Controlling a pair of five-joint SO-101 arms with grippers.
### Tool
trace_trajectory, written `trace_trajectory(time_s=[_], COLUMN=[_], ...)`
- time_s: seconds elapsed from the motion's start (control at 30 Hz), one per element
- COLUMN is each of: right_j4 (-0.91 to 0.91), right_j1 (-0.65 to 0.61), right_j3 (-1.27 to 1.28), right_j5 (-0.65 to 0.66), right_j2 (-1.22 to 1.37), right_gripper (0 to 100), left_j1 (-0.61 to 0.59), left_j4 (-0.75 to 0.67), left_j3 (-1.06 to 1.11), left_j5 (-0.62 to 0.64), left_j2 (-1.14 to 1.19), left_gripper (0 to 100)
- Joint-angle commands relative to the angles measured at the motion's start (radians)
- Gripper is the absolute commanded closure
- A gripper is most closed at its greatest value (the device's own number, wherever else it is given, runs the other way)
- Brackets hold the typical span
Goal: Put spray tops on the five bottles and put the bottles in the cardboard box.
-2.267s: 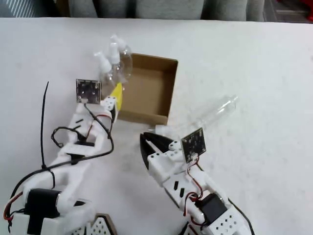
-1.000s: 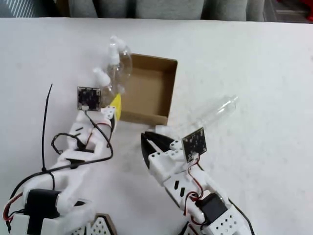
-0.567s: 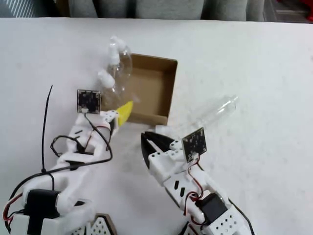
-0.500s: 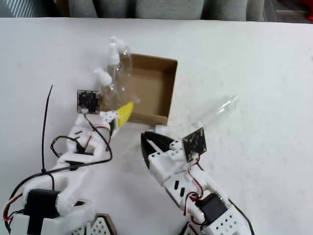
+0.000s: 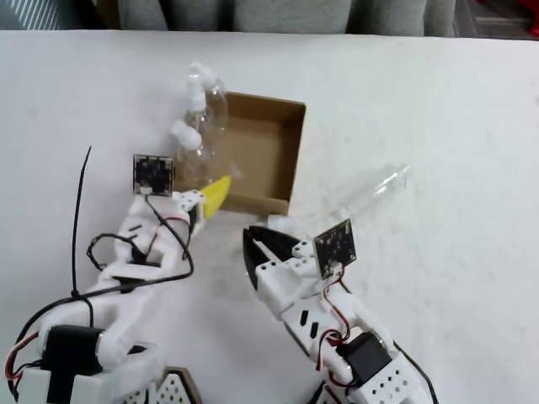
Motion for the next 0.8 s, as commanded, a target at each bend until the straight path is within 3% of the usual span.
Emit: trace_trajectory(time_s=[0.0,0.43,0.77], right_j4=[0.004,0.021,0.021], right_j1=[0.007,0.007,0.007], right_j3=[0.009,0.009,0.009], right_j5=[0.002,0.066,0.069], right_j2=[-0.005,-0.004,-0.004], right_gripper=[98.3,98.3,98.3], left_j1=[-0.038,-0.044,-0.039], left_j4=[-0.023,-0.002,0.505], left_j3=[-0.003,-0.002,-0.003], left_j5=[0.008,0.006,0.014], left_j2=[-0.010,-0.084,-0.549], left_gripper=[64,64,64])
